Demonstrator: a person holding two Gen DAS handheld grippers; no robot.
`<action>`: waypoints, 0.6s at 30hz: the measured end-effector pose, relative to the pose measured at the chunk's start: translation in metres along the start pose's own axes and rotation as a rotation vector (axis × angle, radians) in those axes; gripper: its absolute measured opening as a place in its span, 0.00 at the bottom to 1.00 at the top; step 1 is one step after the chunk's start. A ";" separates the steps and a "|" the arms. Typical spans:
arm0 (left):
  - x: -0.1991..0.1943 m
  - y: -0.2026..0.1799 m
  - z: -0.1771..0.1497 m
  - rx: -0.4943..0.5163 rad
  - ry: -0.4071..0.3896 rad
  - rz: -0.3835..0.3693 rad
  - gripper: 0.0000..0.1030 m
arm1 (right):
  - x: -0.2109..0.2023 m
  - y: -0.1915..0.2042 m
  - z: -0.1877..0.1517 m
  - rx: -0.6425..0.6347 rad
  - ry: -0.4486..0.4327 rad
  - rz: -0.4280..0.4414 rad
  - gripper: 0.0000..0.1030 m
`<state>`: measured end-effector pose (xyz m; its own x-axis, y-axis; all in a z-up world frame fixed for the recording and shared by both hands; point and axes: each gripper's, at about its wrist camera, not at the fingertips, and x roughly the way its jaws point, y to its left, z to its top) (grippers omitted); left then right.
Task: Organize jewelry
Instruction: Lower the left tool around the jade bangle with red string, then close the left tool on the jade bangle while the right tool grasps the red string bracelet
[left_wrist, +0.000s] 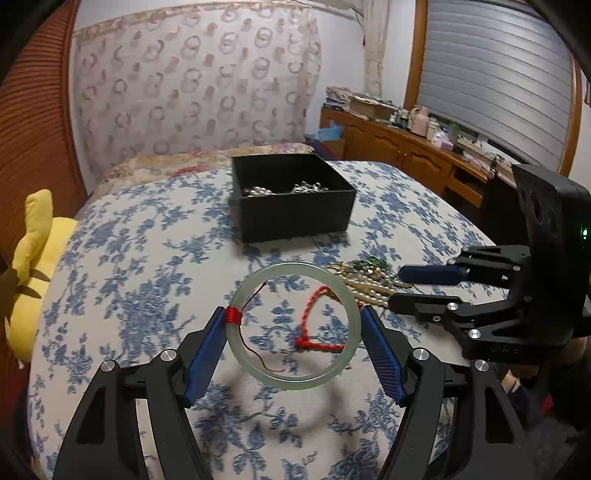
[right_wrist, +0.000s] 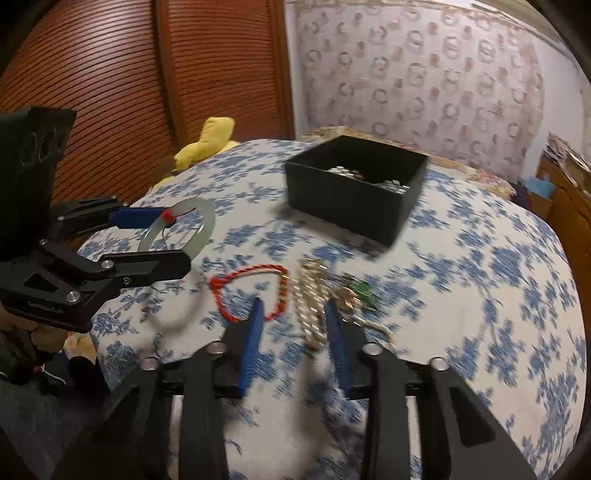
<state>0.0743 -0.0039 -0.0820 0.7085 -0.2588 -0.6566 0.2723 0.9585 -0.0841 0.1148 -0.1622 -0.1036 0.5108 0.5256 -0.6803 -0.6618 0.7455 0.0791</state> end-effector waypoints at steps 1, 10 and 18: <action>-0.001 0.002 0.000 -0.002 -0.001 0.004 0.67 | 0.003 0.004 0.002 -0.008 0.004 0.008 0.30; -0.006 0.017 -0.003 -0.031 -0.010 0.022 0.67 | 0.034 0.017 0.015 -0.043 0.084 0.027 0.20; -0.006 0.018 -0.004 -0.032 -0.010 0.020 0.67 | 0.040 0.013 0.020 -0.057 0.105 -0.006 0.20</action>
<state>0.0723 0.0150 -0.0821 0.7200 -0.2403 -0.6510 0.2372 0.9669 -0.0945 0.1373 -0.1229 -0.1152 0.4570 0.4730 -0.7532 -0.6901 0.7229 0.0353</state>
